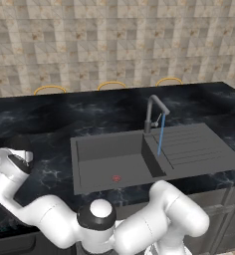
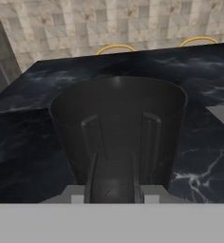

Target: Turn on the sink faucet and place the jug under the water for a few seconds to fill it up.

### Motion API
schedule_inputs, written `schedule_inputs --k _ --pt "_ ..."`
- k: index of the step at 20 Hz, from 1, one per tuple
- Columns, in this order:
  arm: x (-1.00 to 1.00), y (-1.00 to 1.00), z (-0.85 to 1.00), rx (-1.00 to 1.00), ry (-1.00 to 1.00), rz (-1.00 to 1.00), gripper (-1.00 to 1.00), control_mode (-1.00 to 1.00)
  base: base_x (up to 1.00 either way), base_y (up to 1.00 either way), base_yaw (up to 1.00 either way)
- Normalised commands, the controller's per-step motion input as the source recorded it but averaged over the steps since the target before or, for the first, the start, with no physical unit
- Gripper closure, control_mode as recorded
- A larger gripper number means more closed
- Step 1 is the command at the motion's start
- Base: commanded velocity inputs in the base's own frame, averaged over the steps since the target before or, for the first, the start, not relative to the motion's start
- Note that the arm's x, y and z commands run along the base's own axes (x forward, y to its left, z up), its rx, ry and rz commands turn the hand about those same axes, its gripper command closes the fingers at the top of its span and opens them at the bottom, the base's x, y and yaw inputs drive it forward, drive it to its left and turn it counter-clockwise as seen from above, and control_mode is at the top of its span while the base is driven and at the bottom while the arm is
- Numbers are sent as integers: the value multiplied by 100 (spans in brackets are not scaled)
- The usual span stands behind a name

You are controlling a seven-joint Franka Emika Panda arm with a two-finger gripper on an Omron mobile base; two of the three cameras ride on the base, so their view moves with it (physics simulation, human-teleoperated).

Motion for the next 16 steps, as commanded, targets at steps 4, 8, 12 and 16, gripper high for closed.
schedule_inputs --k 4,8,12,16 --pt "-5 0 -3 3 -3 0 100 -100 0 0 0" --pt "-35 -4 2 2 -14 -2 100 -100 0 0 0" --pt "-28 -29 42 6 -7 -25 100 -100 0 0 0" --pt "-1 -68 69 10 0 -32 100 -100 0 0 0"
